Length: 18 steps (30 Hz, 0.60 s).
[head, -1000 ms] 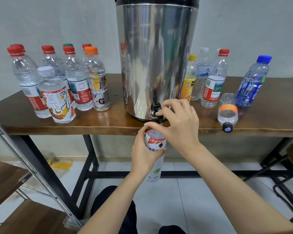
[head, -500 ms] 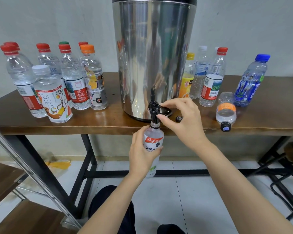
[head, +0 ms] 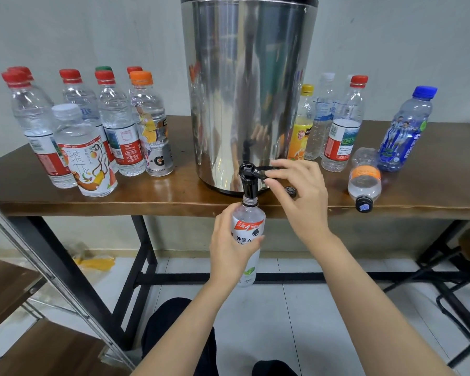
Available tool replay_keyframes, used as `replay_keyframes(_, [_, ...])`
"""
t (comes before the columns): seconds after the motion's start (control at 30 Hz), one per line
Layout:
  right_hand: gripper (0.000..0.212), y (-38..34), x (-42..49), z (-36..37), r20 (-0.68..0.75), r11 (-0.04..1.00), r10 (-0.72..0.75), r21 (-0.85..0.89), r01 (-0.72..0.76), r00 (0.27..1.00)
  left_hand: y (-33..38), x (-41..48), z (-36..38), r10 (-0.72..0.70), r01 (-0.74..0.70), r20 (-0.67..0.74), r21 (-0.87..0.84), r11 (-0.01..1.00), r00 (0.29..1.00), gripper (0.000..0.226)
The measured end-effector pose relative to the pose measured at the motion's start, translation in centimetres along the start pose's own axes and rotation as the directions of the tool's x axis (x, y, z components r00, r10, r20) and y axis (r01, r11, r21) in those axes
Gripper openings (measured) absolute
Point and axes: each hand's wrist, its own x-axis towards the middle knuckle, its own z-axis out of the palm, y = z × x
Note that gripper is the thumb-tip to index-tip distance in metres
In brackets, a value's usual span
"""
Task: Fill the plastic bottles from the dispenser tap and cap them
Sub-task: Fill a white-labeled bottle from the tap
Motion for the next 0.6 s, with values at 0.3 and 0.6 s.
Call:
replay_keyframes(0.3, [0.025,-0.7,-0.3,1.6,-0.154,1.0,-0.004,0.019,0.007,0.988,-0.1,0.1,0.2,-0.01,0.01,-0.006,0.002,1.0,1.0,0.077])
replay_keyframes(0.6, [0.024,-0.6,-0.4,2.0,-0.16,0.999,0.008,0.046,-0.001,0.987,0.0,0.0,0.2,-0.01,0.01,-0.013,-0.024,1.0,1.0,0.075])
